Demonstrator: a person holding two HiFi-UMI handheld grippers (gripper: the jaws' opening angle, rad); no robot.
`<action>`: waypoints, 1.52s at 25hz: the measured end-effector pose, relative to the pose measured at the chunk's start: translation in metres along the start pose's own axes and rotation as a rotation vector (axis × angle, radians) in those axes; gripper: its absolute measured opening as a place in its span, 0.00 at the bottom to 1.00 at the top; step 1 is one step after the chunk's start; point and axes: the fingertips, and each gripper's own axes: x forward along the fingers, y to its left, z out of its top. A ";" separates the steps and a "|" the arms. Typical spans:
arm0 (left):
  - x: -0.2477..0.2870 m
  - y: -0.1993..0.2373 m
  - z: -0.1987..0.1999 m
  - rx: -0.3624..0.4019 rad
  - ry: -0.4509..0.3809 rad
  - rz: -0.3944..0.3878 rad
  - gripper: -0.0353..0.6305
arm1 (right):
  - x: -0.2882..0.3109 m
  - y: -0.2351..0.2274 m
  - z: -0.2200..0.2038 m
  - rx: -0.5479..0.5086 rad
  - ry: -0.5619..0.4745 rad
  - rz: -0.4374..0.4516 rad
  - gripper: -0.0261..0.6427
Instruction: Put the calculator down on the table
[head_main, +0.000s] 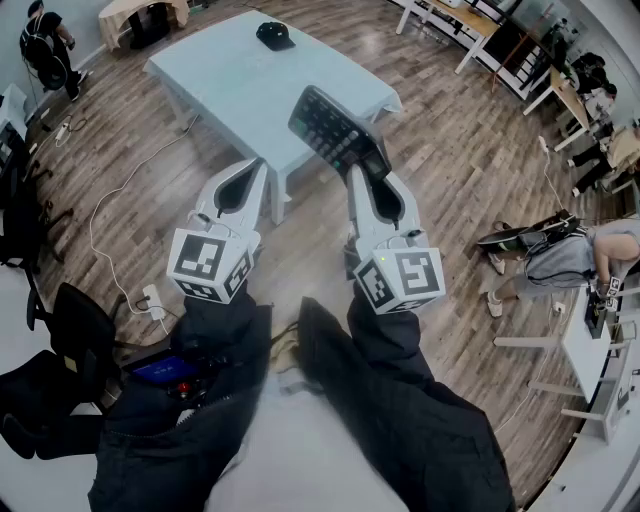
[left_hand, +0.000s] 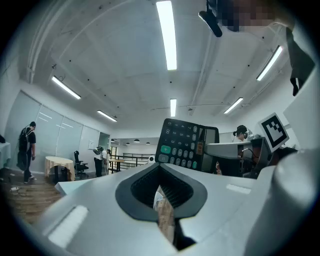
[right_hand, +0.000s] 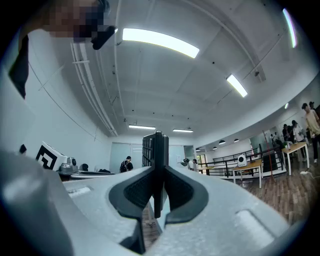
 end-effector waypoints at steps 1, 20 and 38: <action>0.002 0.000 0.000 0.002 -0.002 -0.003 0.05 | 0.002 -0.001 0.000 -0.002 -0.003 -0.001 0.11; 0.010 0.005 -0.005 0.001 0.012 -0.005 0.05 | 0.008 -0.005 -0.005 0.045 -0.031 -0.001 0.12; 0.027 -0.019 -0.027 -0.013 0.051 0.009 0.05 | -0.005 -0.029 -0.018 0.045 -0.014 0.000 0.12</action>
